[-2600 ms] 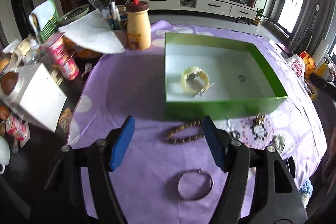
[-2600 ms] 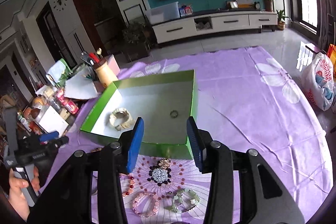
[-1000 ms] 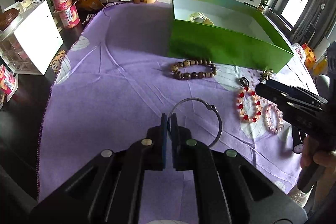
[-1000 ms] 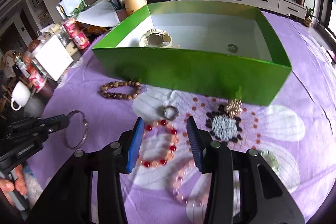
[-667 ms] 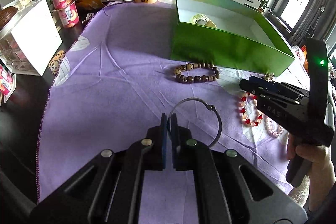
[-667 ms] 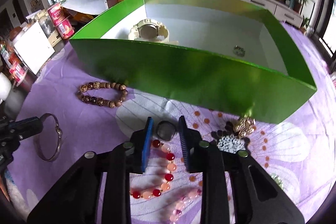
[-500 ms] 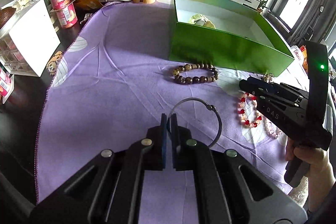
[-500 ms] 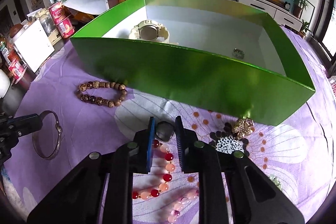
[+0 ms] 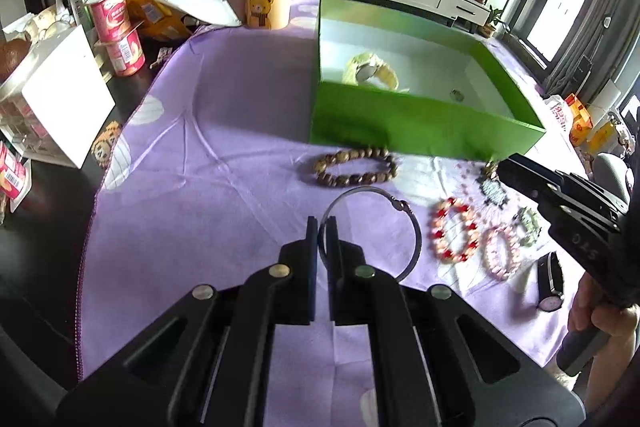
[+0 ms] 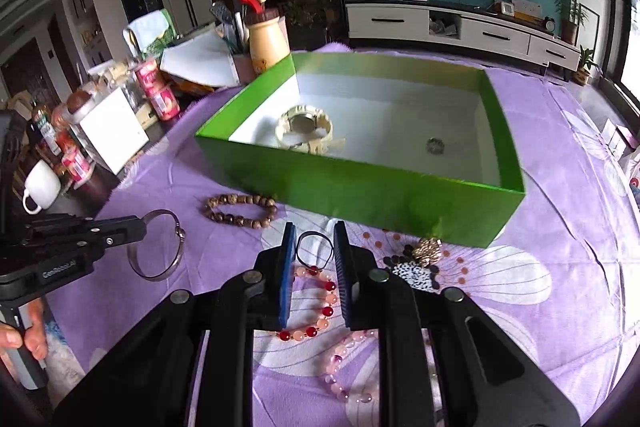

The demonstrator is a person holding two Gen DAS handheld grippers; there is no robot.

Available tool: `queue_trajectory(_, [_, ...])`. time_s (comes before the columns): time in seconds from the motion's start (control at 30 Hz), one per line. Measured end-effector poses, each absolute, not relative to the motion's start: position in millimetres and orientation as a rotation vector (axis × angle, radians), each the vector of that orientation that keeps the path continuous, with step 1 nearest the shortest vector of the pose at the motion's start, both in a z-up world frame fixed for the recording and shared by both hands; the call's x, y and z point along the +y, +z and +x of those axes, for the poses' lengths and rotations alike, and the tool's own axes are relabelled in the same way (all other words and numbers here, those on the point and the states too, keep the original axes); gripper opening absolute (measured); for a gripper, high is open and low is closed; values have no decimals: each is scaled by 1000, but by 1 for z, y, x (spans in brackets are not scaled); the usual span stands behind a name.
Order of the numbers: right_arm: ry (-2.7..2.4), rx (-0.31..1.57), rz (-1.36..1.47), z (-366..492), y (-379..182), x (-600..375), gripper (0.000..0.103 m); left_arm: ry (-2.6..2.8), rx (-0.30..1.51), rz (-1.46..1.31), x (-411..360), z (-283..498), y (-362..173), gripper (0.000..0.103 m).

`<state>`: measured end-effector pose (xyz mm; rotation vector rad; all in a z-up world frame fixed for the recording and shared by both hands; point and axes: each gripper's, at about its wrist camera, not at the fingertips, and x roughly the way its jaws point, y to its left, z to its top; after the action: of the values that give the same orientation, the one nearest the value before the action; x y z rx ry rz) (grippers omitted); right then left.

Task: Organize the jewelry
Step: 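Carry the silver bangle into the box while the right tool grasps the black ring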

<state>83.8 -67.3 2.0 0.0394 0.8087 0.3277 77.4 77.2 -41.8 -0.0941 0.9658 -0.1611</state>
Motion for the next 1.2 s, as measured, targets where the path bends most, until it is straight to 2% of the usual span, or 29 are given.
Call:
queue_trajectory(0.7, [276, 733, 123, 118, 26, -118, 19, -262, 902, -51, 21, 161, -1, 4])
queue_trajectory(1.2, [261, 800, 157, 188, 6, -128, 19, -236, 955, 4, -24, 253, -24, 5])
